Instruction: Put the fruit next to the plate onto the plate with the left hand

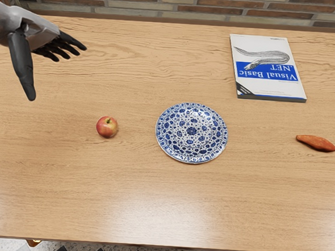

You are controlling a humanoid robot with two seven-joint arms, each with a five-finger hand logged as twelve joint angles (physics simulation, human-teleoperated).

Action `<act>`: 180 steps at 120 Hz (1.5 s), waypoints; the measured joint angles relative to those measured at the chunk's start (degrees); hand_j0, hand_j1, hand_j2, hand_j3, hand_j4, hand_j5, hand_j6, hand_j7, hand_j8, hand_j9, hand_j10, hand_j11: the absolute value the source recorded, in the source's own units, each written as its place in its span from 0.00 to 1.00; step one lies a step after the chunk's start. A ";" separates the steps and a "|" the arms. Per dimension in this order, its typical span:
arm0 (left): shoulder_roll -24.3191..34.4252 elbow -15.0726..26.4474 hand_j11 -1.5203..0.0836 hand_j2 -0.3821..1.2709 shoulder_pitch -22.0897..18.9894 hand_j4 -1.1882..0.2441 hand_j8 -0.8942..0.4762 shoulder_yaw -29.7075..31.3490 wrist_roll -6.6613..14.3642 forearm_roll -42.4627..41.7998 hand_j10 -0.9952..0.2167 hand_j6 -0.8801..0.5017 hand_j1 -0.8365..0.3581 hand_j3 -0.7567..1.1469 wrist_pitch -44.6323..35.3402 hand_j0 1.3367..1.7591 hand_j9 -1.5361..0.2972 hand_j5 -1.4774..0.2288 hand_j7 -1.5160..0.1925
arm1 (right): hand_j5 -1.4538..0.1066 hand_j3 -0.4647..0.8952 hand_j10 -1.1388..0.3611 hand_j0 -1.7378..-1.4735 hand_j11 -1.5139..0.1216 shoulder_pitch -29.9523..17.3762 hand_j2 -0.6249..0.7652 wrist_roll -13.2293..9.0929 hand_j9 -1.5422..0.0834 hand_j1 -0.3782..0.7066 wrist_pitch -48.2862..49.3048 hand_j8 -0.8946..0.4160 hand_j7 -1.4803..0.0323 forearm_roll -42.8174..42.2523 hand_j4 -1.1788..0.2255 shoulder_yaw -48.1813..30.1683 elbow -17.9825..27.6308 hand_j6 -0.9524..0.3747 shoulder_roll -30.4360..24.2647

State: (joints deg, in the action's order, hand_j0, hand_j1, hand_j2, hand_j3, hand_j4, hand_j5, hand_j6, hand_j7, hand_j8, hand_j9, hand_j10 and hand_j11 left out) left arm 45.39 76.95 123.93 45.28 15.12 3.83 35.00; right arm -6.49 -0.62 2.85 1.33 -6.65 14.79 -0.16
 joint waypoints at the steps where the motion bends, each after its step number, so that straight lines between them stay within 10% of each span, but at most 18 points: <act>1: 0.06 -0.01 0.95 0.23 0.00 0.83 0.65 0.00 0.00 0.00 0.82 0.64 0.99 0.40 0.00 0.76 0.84 0.87 0.89 | 0.92 0.34 0.75 0.30 0.91 0.00 0.45 0.00 0.94 0.04 0.00 0.67 0.97 0.00 0.83 0.00 -0.02 0.71 0.01; 28: -2.56 -0.15 0.95 0.23 -0.13 0.83 0.65 -0.12 0.02 0.58 0.82 0.64 0.99 0.40 0.00 0.76 0.84 0.87 0.89 | 0.92 0.34 0.75 0.30 0.91 -0.09 0.45 0.00 0.94 0.04 0.04 0.67 0.97 0.07 0.83 0.03 -0.17 0.71 0.14; 38: -15.09 -3.38 0.95 0.23 -4.68 0.83 0.65 0.09 0.02 1.05 0.82 0.64 0.99 0.40 0.01 0.76 0.84 0.87 0.89 | 0.92 0.34 0.75 0.30 0.91 -0.09 0.45 0.00 0.94 0.04 0.05 0.67 0.97 0.08 0.83 0.04 -0.19 0.71 0.15; 53: -30.86 -0.26 0.95 0.23 13.29 0.83 0.65 11.31 -0.11 -2.09 0.82 0.64 0.99 0.40 -2.27 0.76 0.84 0.87 0.89 | 0.92 0.34 0.75 0.30 0.91 -0.10 0.45 0.00 0.94 0.04 0.04 0.67 0.97 0.08 0.83 0.06 -0.19 0.71 0.16; 74: -43.98 10.95 0.95 0.23 19.15 0.83 0.65 26.60 -5.69 -22.39 0.82 0.64 0.99 0.40 -23.66 0.76 0.84 0.86 0.89 | 0.92 0.34 0.75 0.30 0.91 -0.10 0.45 0.00 0.94 0.04 0.05 0.67 0.97 0.08 0.83 0.06 -0.19 0.71 0.16; 114: -45.39 13.11 0.95 0.23 -7.14 0.83 0.65 21.13 -10.82 -27.56 0.82 0.63 0.99 0.40 -63.04 0.76 0.84 0.86 0.89 | 0.92 0.34 0.75 0.30 0.91 -0.10 0.45 0.00 0.94 0.04 0.05 0.67 0.97 0.08 0.83 0.05 -0.20 0.71 0.16; 180: -45.39 10.40 0.82 0.25 -14.39 0.72 0.54 18.27 -11.15 -25.86 0.69 0.52 0.84 0.40 -67.46 0.76 0.73 0.75 0.77 | 0.92 0.34 0.75 0.30 0.91 -0.10 0.45 0.00 0.94 0.04 0.04 0.67 0.97 0.08 0.83 0.03 -0.20 0.71 0.16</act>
State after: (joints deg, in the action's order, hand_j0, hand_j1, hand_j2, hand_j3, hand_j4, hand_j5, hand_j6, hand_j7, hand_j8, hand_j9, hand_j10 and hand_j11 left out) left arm 0.00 87.35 109.53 63.54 3.97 -22.03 -32.46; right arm -6.59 -0.62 2.89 1.41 -6.62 14.59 0.00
